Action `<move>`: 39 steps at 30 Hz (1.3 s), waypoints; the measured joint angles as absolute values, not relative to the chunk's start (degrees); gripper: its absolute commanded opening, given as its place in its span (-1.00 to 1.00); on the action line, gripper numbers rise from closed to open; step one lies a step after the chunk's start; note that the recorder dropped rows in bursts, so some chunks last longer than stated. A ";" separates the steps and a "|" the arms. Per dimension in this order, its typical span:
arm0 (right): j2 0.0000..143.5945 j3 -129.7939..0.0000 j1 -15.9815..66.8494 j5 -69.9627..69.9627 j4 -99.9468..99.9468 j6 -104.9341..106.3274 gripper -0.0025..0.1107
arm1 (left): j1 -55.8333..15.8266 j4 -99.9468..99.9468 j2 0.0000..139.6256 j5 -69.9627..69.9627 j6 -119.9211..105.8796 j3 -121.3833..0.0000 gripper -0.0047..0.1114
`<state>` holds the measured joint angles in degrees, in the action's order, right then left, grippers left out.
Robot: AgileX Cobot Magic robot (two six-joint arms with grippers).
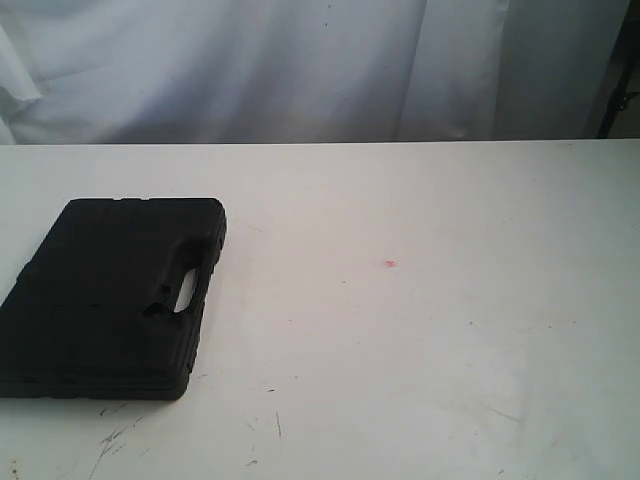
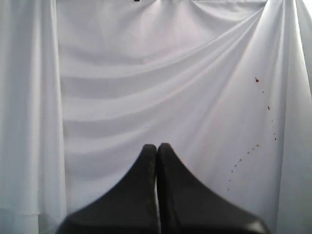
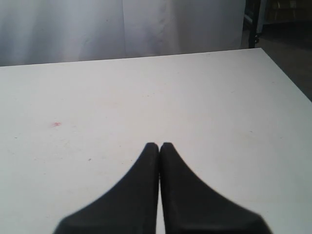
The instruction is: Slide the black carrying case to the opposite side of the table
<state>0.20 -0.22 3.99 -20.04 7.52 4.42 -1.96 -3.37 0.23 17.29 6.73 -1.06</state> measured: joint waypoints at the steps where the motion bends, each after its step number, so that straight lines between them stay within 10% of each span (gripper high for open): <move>1: 0.20 -0.22 3.99 -20.04 7.52 4.42 -0.96 | -1.96 -3.37 0.23 15.48 7.26 -2.40 -0.92; 19: 0.20 -0.22 3.99 -20.04 7.52 4.42 -0.96 | -1.96 3.32 39.08 -24.31 9.74 -42.31 -0.92; 39: 0.20 -0.22 3.99 -20.04 7.52 4.42 -0.96 | -1.96 12.06 67.71 -34.58 -4.50 -45.18 -0.92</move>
